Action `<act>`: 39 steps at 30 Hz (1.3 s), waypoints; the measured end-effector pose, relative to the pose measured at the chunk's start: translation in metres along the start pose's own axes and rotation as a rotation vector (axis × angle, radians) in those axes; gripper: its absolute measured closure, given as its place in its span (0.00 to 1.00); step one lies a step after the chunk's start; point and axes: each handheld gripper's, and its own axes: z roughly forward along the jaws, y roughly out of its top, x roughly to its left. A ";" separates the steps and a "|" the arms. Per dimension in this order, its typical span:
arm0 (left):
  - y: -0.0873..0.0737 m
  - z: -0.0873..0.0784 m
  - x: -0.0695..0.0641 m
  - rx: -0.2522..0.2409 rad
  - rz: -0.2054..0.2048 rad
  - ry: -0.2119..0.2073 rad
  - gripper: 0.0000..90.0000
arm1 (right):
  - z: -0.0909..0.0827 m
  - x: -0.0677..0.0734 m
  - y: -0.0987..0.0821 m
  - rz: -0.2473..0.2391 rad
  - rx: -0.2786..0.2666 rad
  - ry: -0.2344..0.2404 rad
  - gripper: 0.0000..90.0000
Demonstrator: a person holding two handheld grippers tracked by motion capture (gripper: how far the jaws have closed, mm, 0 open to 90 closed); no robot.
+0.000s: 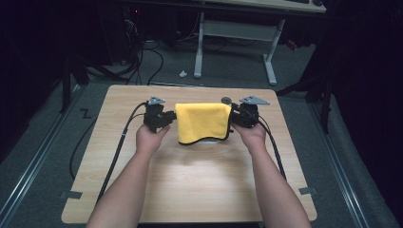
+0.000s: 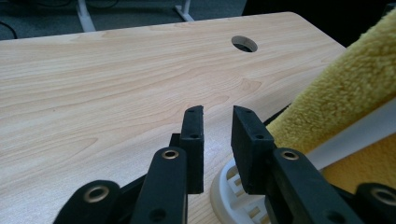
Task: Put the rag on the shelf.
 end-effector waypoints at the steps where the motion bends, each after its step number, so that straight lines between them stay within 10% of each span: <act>1: 0.000 0.000 0.000 0.001 0.002 0.002 0.83 | -0.001 0.000 0.001 -0.001 -0.001 -0.005 0.64; 19: -0.011 -0.022 0.013 -0.037 -0.042 0.035 0.73 | -0.016 -0.005 -0.002 0.001 -0.008 -0.037 0.61; 39: -0.052 -0.068 0.010 -0.082 0.014 0.037 0.58 | -0.069 0.003 -0.033 -0.074 -0.031 -0.071 0.51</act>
